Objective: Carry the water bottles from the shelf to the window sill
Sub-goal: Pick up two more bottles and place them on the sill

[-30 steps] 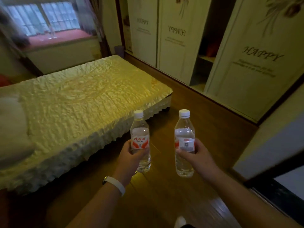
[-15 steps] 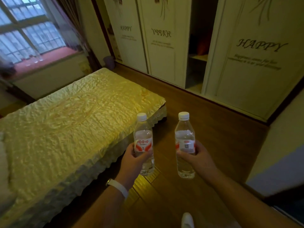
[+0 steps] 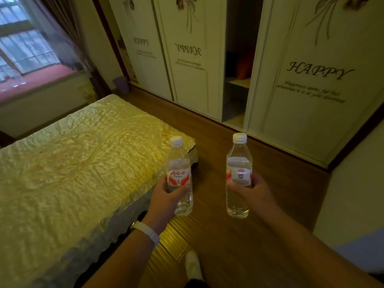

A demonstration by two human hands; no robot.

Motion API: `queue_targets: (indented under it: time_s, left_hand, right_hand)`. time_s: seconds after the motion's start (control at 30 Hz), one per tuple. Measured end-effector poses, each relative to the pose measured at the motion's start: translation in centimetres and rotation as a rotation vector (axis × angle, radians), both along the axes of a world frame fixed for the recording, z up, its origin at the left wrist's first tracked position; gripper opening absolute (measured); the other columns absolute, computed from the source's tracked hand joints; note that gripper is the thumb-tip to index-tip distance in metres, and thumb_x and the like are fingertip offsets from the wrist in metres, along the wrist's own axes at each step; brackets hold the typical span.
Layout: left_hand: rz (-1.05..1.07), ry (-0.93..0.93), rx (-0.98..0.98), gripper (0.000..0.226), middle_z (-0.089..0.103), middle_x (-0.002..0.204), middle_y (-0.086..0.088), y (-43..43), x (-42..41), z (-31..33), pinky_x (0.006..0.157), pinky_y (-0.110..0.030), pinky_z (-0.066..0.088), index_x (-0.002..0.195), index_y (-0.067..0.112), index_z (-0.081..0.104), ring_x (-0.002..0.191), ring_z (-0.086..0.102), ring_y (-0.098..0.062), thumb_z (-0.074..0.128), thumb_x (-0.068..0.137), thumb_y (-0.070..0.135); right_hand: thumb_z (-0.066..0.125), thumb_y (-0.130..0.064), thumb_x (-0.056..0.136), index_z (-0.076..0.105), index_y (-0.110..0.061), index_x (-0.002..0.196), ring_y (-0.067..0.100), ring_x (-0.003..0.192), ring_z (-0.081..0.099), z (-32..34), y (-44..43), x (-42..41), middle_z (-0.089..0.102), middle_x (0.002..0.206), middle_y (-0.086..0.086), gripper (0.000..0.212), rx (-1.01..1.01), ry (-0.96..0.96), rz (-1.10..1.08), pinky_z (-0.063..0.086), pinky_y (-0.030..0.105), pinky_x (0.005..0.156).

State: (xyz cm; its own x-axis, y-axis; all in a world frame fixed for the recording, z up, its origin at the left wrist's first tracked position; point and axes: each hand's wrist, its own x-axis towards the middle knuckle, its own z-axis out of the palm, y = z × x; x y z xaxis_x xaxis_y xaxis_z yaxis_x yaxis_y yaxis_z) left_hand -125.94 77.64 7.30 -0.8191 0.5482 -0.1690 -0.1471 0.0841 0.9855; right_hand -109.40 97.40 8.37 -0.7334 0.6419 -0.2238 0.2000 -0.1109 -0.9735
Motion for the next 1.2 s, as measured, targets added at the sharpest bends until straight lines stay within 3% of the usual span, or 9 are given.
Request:
queue_targets:
  time_s: [0.17, 0.27, 0.37, 0.5, 0.63, 0.7, 0.83, 1.0, 1.2]
  left_hand:
    - [-0.015, -0.029, -0.001, 0.044, 0.077, 0.103, 0.005, 5.4, -7.2, -2.5, 0.063, -0.021, 0.058, 0.105, 0.039, 0.069, 0.091, 0.075, -0.015, 0.088, 0.064, 0.038]
    - [-0.064, -0.019, -0.002, 0.047, 0.076, 0.104, 0.005, 9.6, -11.7, -3.7, 0.065, -0.019, 0.058, 0.109, 0.034, 0.068, 0.091, 0.074, -0.013, 0.087, 0.067, 0.039]
    - [-0.14, -0.048, 0.016, 0.042, 0.077, 0.103, 0.005, 14.3, -16.6, -3.5, 0.067, -0.019, 0.058, 0.106, 0.037, 0.068, 0.091, 0.075, -0.012, 0.087, 0.068, 0.037]
    - [-0.153, -0.082, 0.031, 0.041, 0.078, 0.099, -0.001, 19.7, -23.4, -2.5, 0.062, -0.022, 0.058, 0.107, 0.026, 0.067, 0.084, 0.076, -0.016, 0.087, 0.071, 0.022]
    - [-0.156, -0.061, 0.021, 0.041, 0.077, 0.1, -0.005, 24.2, -28.7, -1.2, 0.073, -0.041, 0.062, 0.108, 0.021, 0.065, 0.088, 0.076, -0.023, 0.086, 0.073, 0.019]
    - [-0.15, -0.036, 0.023, 0.043, 0.077, 0.101, -0.005, 26.1, -30.7, -0.7, 0.077, -0.045, 0.062, 0.109, 0.021, 0.065, 0.089, 0.075, -0.025, 0.086, 0.072, 0.021]
    - [-0.164, -0.002, 0.014, 0.04, 0.077, 0.098, 0.0, 29.7, -33.7, -0.4, 0.073, -0.036, 0.061, 0.106, 0.026, 0.066, 0.088, 0.076, -0.019, 0.087, 0.072, 0.022]
    - [-0.166, -0.042, 0.011, 0.039, 0.077, 0.097, 0.001, 34.8, -36.9, -1.0, 0.065, -0.024, 0.058, 0.109, 0.025, 0.066, 0.086, 0.076, -0.016, 0.085, 0.076, 0.019]
    - [-0.119, -0.021, -0.031, 0.043, 0.077, 0.099, 0.0, 42.4, -41.0, -1.6, 0.073, -0.032, 0.061, 0.113, 0.023, 0.065, 0.089, 0.075, -0.018, 0.085, 0.076, 0.017]
  right_hand:
    - [0.08, -0.03, 0.077, 0.056, -0.031, 0.119, 0.011, 0.097, 0.067, -1.6, 4.9, -6.2, 0.067, 0.11, -0.007, 0.048, 0.017, -0.077, -0.047, 0.054, 0.022, 0.067]
    - [0.08, -0.031, 0.077, 0.055, -0.029, 0.121, 0.005, 0.091, 0.065, -2.1, 8.3, -10.9, 0.066, 0.109, -0.008, 0.051, 0.032, -0.119, -0.084, 0.051, 0.015, 0.058]
    - [0.079, -0.033, 0.079, 0.052, -0.025, 0.129, 0.007, 0.094, 0.063, -1.8, 11.7, -15.8, 0.064, 0.114, -0.007, 0.058, 0.062, -0.158, -0.141, 0.049, 0.018, 0.062]
    - [0.08, -0.036, 0.077, 0.052, -0.028, 0.126, 0.004, 0.09, 0.061, -0.3, 15.7, -21.8, 0.064, 0.116, -0.005, 0.057, 0.098, -0.182, -0.18, 0.047, 0.018, 0.062]
    - [0.082, -0.039, 0.074, 0.051, -0.028, 0.131, 0.014, 0.1, 0.065, 0.8, 18.7, -25.9, 0.065, 0.118, -0.006, 0.066, 0.082, -0.148, -0.23, 0.055, 0.031, 0.076]
    - [0.083, -0.046, 0.068, 0.053, -0.036, 0.124, 0.008, 0.095, 0.067, 1.5, 19.9, -27.5, 0.067, 0.111, -0.012, 0.065, 0.092, -0.134, -0.239, 0.054, 0.023, 0.067]
    - [0.083, -0.042, 0.069, 0.052, -0.048, 0.107, 0.002, 0.089, 0.063, 1.8, 23.1, -31.2, 0.065, 0.104, -0.018, 0.05, 0.071, -0.139, -0.237, 0.047, 0.019, 0.061]
    - [0.082, -0.04, 0.071, 0.049, -0.032, 0.128, 0.009, 0.095, 0.061, 0.2, 28.8, -34.9, 0.062, 0.115, -0.009, 0.067, 0.037, -0.158, -0.246, 0.049, 0.023, 0.066]
    - [0.083, -0.039, 0.072, 0.052, -0.033, 0.125, 0.009, 0.093, 0.062, -1.8, 37.7, -40.0, 0.063, 0.11, -0.01, 0.062, 0.027, -0.16, -0.174, 0.054, 0.034, 0.077]
